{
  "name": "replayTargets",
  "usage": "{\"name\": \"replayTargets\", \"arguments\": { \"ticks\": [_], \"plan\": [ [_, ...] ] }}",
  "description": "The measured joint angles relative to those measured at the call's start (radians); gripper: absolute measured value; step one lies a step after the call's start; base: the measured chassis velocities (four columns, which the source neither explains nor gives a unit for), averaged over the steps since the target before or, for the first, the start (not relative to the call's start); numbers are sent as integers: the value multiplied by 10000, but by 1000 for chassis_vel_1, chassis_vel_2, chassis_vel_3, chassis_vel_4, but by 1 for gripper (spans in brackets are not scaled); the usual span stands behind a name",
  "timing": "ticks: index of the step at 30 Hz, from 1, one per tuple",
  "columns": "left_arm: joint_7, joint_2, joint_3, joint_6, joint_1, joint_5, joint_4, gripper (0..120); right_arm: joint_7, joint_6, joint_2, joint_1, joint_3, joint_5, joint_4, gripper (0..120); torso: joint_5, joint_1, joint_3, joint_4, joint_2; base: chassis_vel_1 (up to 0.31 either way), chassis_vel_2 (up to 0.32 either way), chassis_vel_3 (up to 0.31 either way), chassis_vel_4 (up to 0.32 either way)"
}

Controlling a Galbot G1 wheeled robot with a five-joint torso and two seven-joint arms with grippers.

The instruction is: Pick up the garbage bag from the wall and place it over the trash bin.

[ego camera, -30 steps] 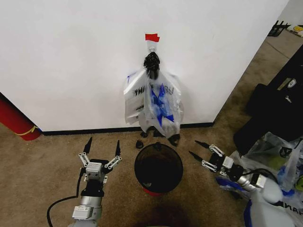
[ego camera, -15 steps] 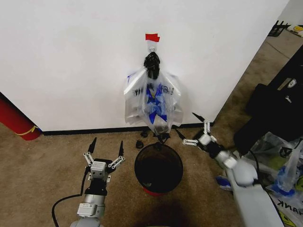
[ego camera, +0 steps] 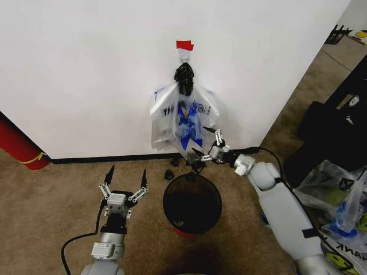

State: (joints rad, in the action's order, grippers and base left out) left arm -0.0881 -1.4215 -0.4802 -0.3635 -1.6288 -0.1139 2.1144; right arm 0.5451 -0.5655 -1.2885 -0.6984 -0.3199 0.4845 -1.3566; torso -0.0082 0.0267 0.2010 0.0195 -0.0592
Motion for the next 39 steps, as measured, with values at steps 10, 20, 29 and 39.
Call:
{"name": "replayTargets", "arguments": {
  "ticks": [10,20,29,39],
  "plan": [
    [-28,66,-30,-24,41,100,-80,100,333,-146,-778,222,-452,906,439,62,0,-1,0,-3,0,0,0,0,0],
    [-58,116,-23,-49,19,138,-29,100,357,54,-571,-127,-1031,946,-87,26,2,-1,-1,-1,0,0,0,0,0],
    [-58,70,94,-50,31,43,-14,100,-896,760,-130,-800,-900,-1315,-509,0,2,-1,-2,-2,0,0,0,0,0],
    [16,258,208,-164,430,39,-46,100,-4027,2004,-313,-2368,632,-8664,-1810,0,1,-1,-2,-4,0,0,0,0,0]
  ]
}}
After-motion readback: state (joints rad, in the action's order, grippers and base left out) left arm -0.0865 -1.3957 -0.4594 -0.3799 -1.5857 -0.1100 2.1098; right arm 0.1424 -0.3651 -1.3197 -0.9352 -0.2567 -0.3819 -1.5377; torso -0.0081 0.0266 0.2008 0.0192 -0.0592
